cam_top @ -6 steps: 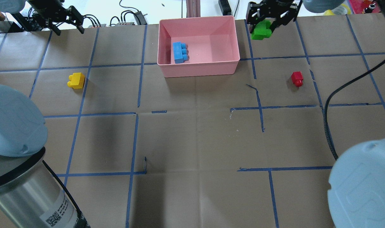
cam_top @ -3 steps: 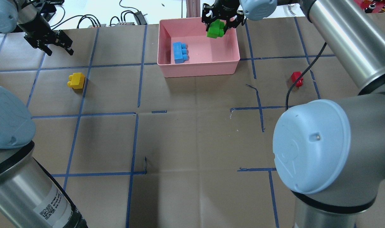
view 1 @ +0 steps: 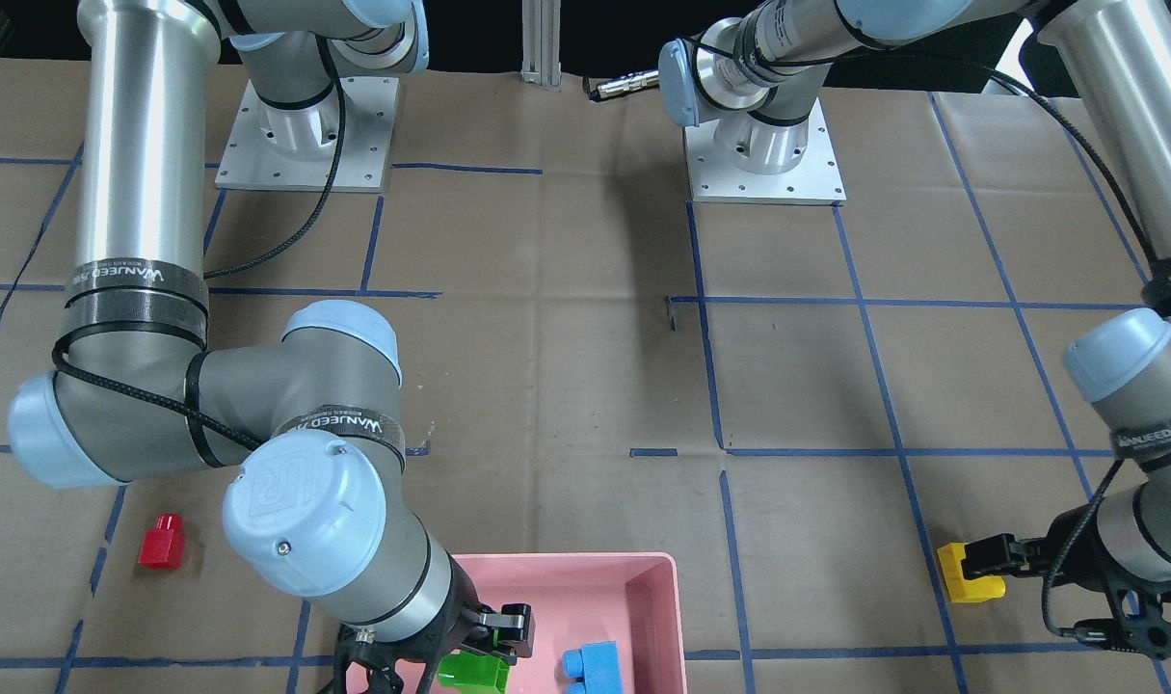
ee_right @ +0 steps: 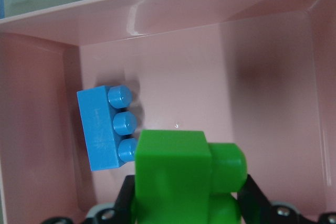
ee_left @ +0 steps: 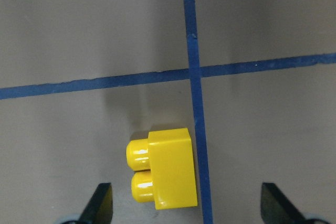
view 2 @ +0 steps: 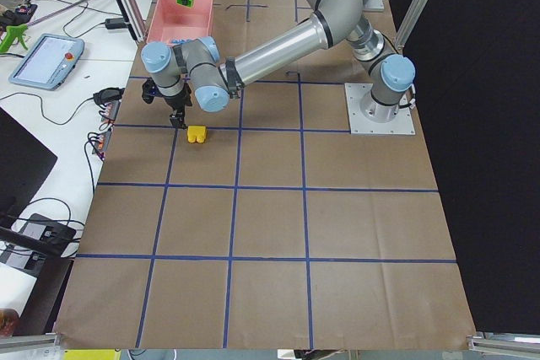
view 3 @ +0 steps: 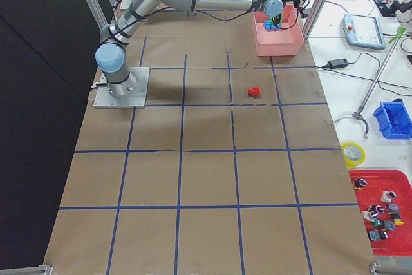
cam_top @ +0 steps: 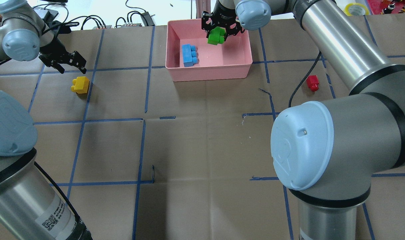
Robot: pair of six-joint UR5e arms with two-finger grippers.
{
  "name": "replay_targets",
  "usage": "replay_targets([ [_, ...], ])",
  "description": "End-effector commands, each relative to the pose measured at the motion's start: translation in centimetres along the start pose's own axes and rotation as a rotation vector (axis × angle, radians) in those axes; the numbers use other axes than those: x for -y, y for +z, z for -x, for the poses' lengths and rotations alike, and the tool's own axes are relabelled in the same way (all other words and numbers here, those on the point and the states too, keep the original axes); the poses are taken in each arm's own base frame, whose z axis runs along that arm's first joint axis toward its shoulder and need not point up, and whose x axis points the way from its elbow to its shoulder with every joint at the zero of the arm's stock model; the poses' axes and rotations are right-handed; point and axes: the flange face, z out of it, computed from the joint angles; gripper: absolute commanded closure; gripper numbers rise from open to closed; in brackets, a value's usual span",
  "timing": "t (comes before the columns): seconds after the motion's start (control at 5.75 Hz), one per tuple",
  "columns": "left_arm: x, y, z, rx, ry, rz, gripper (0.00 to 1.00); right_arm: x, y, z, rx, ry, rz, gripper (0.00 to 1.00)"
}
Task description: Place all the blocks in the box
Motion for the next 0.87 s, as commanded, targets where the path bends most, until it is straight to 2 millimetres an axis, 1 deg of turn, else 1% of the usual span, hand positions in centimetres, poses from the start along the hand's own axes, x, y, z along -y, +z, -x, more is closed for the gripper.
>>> replay_targets([
  [0.0, -1.3, 2.6, -0.4, 0.015, -0.024, -0.014, 0.00, 0.1, 0.1, -0.1, -0.001, -0.024, -0.003, 0.00],
  [0.17, -1.4, 3.1, -0.5, 0.010, -0.052, -0.008, 0.00, 0.7, -2.0, -2.1, -0.017, -0.104, -0.015, 0.00],
  [0.35, -1.6, 3.6, 0.0, 0.011, -0.057, -0.006, 0.00, 1.2, -6.3, -6.8, -0.137, -0.227, -0.015, 0.00],
  [0.52, -2.1, 4.0, 1.1, 0.007, -0.070, -0.001, 0.00, 0.5, -9.9, -11.1, -0.183, -0.277, 0.087, 0.01],
  [0.7, -2.1, 4.1, 1.0, 0.007, -0.070, -0.004, 0.01, -1.2, -14.4, -14.3, -0.273, -0.259, 0.137, 0.01],
])
